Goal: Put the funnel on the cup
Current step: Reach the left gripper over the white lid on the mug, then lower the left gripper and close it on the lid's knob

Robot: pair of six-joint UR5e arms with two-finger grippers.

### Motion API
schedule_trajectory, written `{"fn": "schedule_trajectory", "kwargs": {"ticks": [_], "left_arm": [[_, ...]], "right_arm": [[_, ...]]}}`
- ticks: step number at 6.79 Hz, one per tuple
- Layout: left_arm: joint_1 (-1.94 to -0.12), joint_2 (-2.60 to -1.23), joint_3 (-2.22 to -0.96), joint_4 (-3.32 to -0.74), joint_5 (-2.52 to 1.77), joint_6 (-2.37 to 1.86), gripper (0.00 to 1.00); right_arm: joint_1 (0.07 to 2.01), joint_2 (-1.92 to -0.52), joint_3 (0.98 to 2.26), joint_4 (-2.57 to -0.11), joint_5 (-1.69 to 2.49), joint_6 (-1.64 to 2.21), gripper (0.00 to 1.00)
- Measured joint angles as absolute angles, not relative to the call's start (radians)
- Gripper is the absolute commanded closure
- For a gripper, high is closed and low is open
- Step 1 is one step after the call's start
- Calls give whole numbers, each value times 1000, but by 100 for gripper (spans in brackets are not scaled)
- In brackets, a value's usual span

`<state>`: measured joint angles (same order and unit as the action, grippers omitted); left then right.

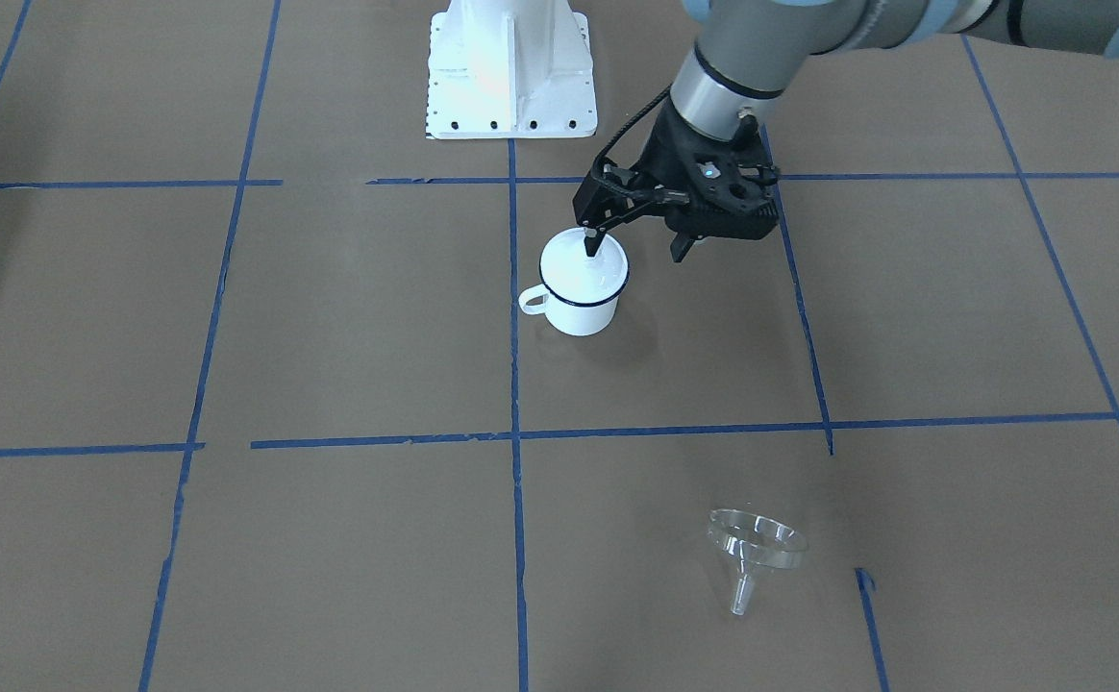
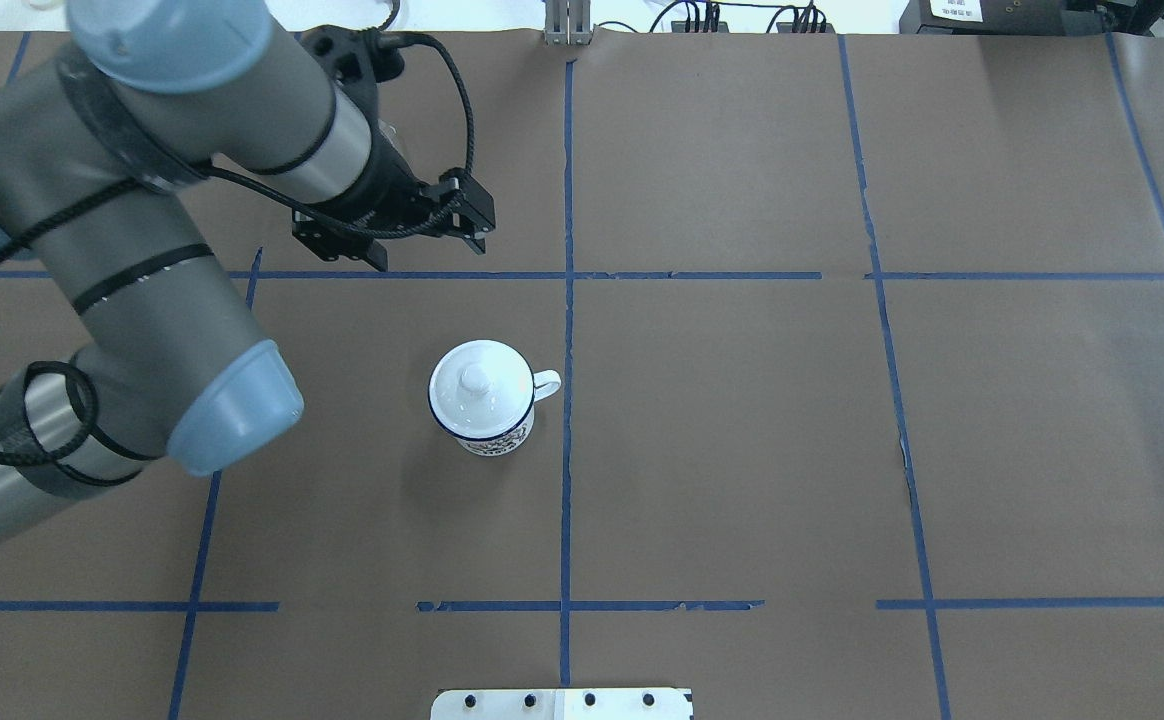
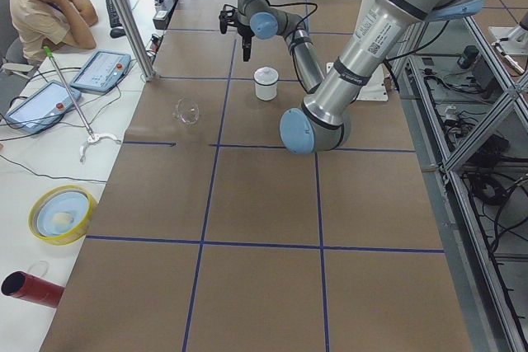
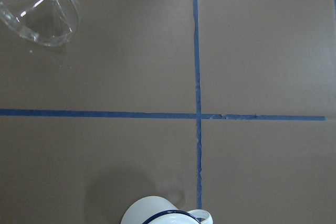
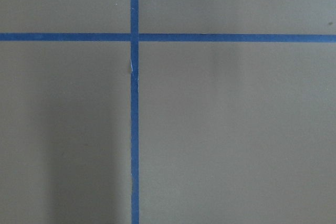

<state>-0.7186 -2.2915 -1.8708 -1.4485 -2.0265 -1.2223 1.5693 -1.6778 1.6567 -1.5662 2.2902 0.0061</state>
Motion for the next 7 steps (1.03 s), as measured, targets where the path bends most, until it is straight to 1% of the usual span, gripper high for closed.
{"fn": "schedule_trajectory", "kwargs": {"ticks": [2,7], "left_arm": [[-645,-2322,-1858,-1355,-1956,-1252,0],[-547,-2318,-1806,-1346,-1867,-1288,0]], "right_arm": [[1569,-1678,1657,-1566,2290,6,0],[1569,-1678,1657,-1566,2290,6,0]]}}
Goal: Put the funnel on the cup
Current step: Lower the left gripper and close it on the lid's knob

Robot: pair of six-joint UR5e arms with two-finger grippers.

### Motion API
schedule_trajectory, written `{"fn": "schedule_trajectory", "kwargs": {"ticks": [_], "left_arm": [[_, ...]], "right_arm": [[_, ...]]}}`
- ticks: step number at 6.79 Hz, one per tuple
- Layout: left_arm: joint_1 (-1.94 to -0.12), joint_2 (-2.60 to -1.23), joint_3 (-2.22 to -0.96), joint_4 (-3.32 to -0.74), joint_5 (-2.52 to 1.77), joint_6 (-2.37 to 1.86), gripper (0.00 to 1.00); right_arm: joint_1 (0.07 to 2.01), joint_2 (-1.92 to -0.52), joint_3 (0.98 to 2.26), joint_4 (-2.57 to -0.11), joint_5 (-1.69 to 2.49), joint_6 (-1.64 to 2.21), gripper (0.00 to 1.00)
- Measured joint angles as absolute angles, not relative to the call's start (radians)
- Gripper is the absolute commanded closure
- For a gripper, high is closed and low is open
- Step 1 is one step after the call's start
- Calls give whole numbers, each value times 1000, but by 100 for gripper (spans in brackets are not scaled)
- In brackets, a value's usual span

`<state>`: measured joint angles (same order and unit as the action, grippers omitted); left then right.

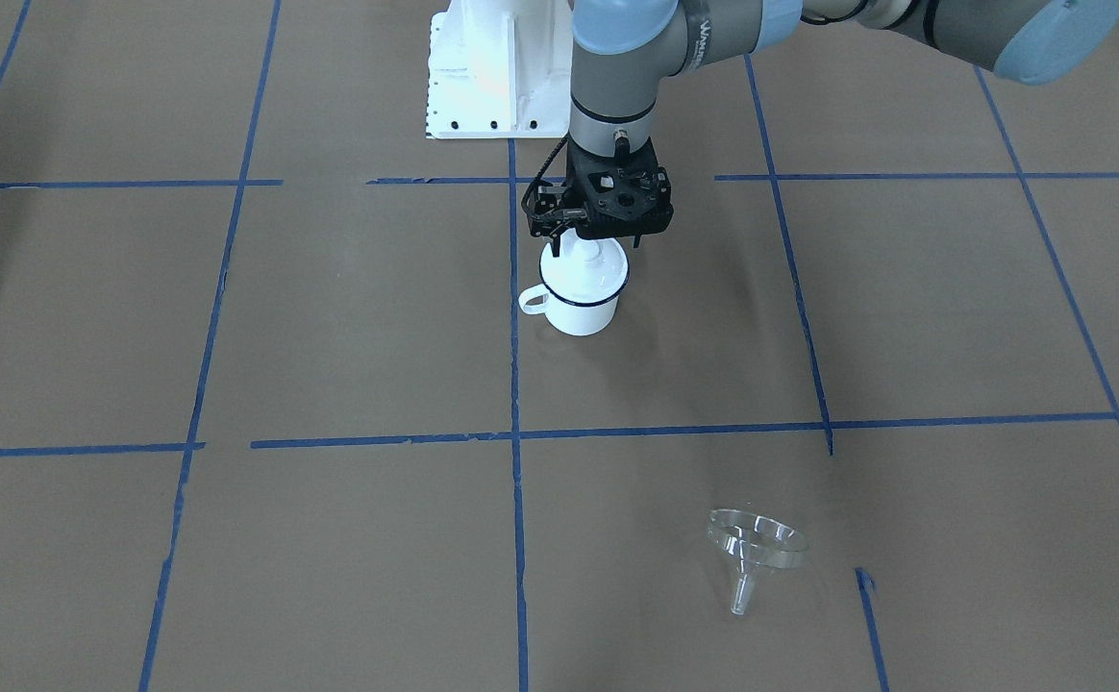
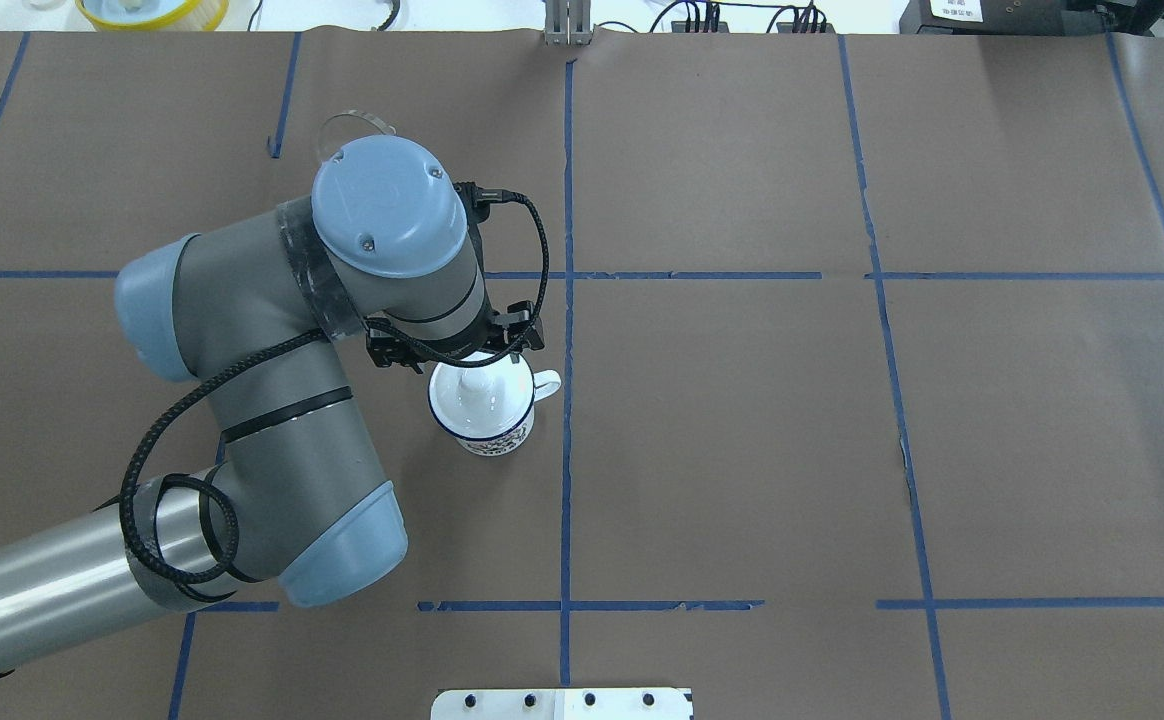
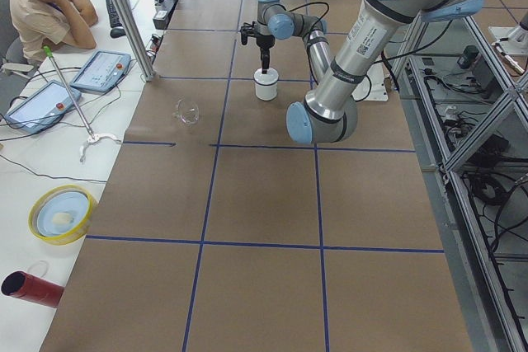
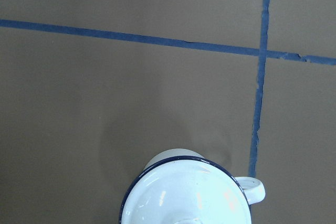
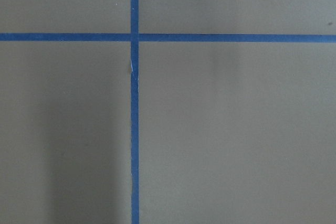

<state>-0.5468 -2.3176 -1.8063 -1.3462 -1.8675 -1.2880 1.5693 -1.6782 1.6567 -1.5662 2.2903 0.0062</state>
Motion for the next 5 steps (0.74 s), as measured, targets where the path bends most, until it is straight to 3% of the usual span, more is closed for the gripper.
{"fn": "schedule_trajectory", "kwargs": {"ticks": [5], "left_arm": [[-535,-2315,-1792,-1383,-1869,-1289,0]], "right_arm": [[1569,-1678,1656,-1566,2290,6,0]]}}
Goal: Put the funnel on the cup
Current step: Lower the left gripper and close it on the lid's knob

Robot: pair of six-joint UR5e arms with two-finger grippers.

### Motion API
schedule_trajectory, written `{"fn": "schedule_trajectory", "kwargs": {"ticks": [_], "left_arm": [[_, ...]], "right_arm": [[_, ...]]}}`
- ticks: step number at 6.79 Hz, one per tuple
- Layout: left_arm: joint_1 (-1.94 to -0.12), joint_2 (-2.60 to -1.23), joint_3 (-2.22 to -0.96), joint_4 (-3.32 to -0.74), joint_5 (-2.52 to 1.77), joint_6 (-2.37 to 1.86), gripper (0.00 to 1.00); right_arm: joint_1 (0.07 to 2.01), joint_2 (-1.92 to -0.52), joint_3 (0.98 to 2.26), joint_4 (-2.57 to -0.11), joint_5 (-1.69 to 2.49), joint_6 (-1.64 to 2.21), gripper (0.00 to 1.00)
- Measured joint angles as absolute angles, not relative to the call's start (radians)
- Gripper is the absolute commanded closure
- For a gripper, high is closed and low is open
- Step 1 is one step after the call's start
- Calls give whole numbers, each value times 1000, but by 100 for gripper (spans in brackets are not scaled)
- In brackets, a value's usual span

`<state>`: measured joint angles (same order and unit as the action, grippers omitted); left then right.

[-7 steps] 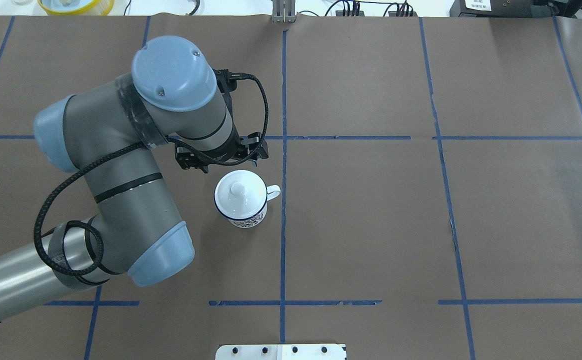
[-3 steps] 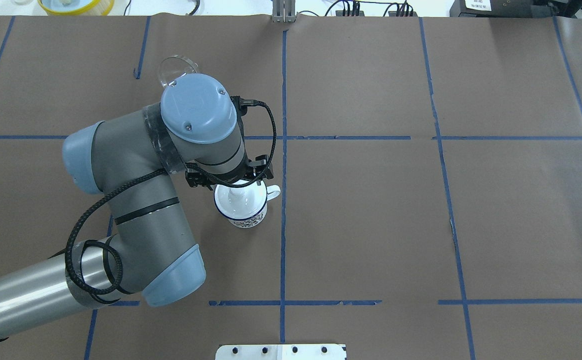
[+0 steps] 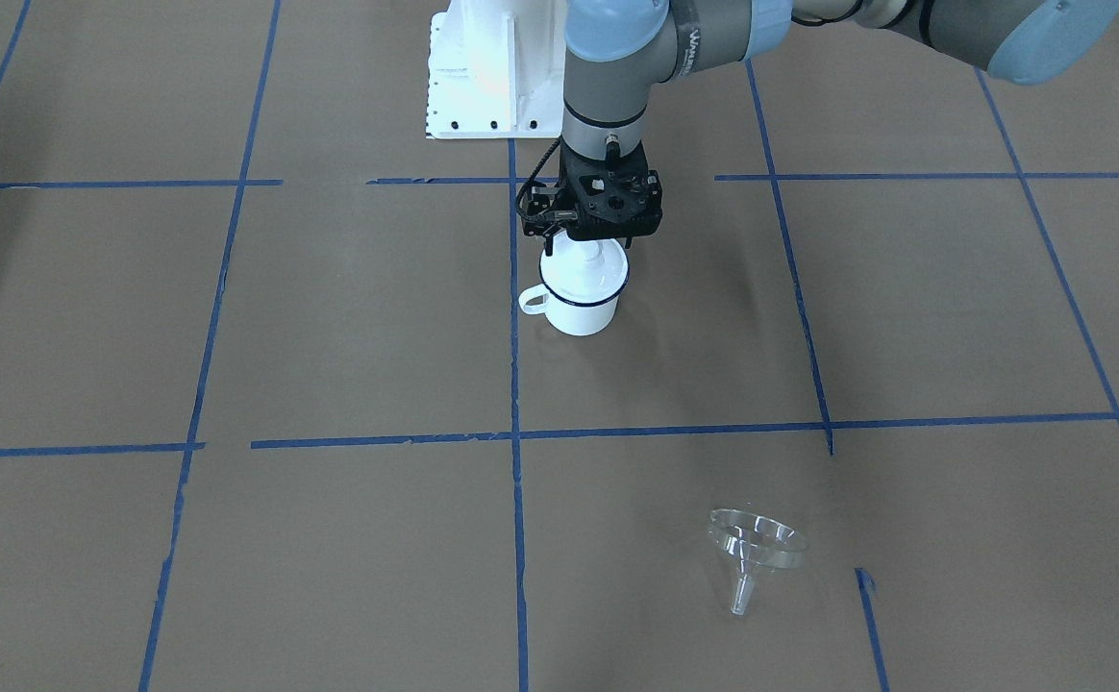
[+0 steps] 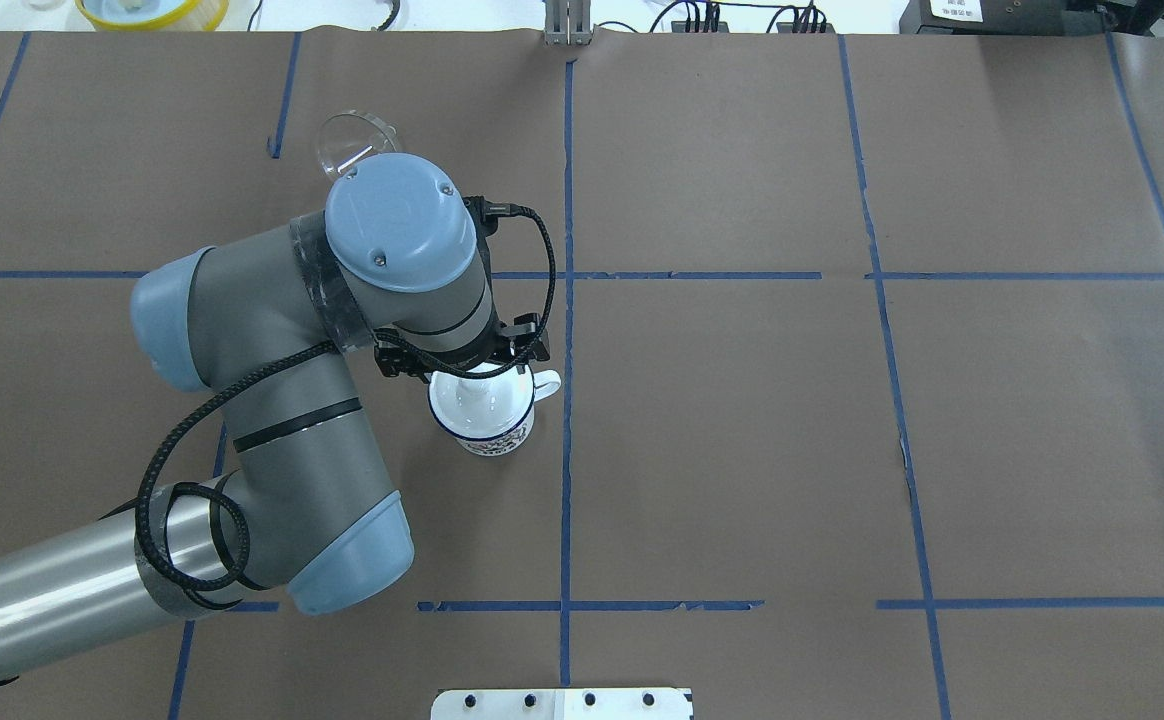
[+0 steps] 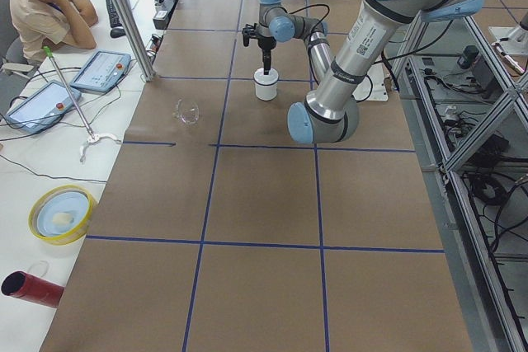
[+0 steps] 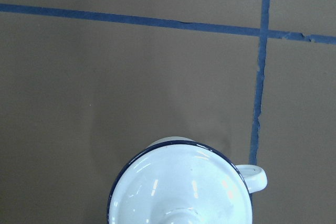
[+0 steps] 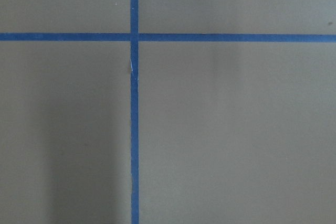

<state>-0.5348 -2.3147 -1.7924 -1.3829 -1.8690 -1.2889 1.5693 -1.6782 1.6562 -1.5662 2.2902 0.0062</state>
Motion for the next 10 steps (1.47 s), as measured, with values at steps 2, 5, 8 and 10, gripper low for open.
{"fn": "schedule_trajectory", "kwargs": {"ticks": [2,5,8,10], "left_arm": [[-532,-2312,-1781,-1400,-1868,-1290,0],[-531,-2310,-1755,-1425,-1868,-1281,18],[-531,-2312,-1765,-1423,-1870,-1277,18],[-531,-2310,-1769,-1420,-1870,-1278,18]], "right_arm": [[1569,-1678,1657,-1566,2290,6,0],[1569,-1678,1657,-1566,2290,6,0],[1569,-1678,1657,-1566,2290,6,0],[1569,-1678,1657,-1566,2290,6,0]]}}
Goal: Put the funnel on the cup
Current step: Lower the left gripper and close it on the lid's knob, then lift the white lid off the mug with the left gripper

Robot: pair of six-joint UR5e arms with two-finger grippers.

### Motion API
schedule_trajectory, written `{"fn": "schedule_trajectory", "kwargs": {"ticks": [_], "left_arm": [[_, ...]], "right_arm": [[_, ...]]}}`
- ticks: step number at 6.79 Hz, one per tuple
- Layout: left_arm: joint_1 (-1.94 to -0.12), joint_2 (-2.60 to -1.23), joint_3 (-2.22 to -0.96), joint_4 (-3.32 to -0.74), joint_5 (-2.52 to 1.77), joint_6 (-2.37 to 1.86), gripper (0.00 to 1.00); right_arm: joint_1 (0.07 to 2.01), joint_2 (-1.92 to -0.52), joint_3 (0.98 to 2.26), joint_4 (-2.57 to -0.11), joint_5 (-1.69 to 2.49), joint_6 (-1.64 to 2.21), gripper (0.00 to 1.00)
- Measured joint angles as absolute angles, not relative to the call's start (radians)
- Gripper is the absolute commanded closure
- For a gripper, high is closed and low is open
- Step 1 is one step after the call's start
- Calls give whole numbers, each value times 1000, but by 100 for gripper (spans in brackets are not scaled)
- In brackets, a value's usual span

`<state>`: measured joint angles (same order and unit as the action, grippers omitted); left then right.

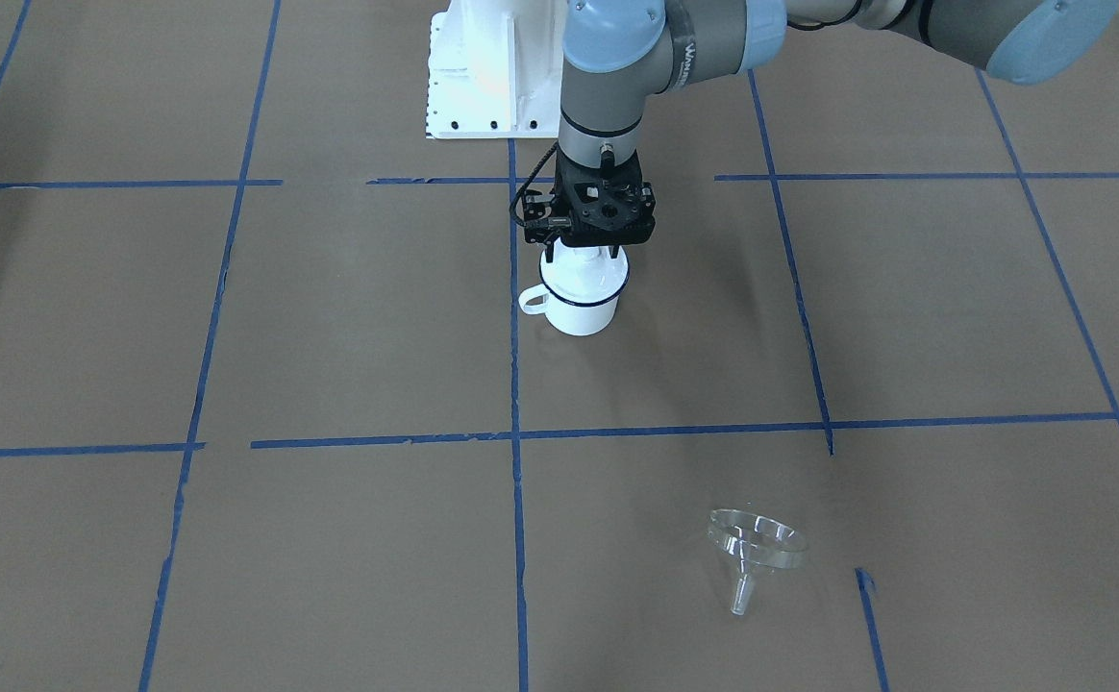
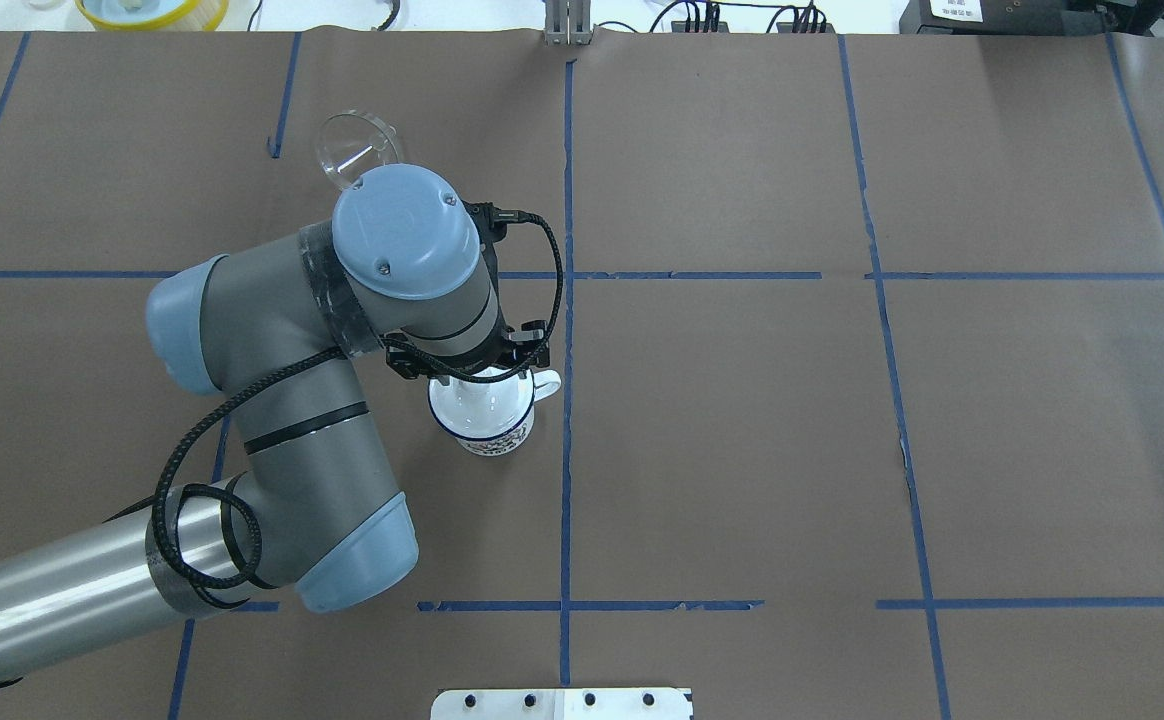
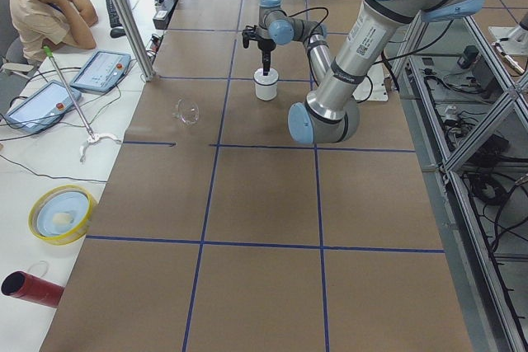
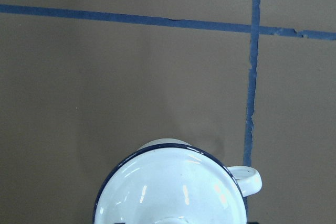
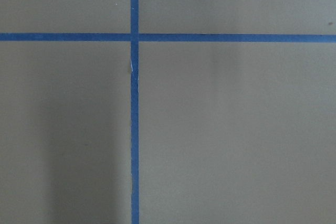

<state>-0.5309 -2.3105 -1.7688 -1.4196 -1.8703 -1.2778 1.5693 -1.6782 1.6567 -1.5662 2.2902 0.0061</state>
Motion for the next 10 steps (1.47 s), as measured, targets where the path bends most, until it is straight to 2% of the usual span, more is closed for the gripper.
{"fn": "schedule_trajectory", "kwargs": {"ticks": [1,2,3,6,7,8,10], "left_arm": [[-532,-2305,-1770,-1418,-1870,-1277,18],[-532,-2299,-1771,-1418,-1870,-1277,30],[-532,-2297,-1772,-1417,-1870,-1276,54],[-533,-2299,-1781,-1413,-1872,-1279,59],[-532,-2301,-1782,-1412,-1873,-1280,77],[-532,-2302,-1783,-1413,-1874,-1283,100],[-531,-2304,-1806,-1379,-1874,-1283,100]], "right_arm": [[1569,-1678,1657,-1566,2290,6,0],[1569,-1678,1657,-1566,2290,6,0],[1569,-1678,1657,-1566,2290,6,0],[1569,-1678,1657,-1566,2290,6,0],[1569,-1678,1657,-1566,2290,6,0],[1569,-1678,1657,-1566,2290,6,0],[1569,-1678,1657,-1566,2290,6,0]]}}
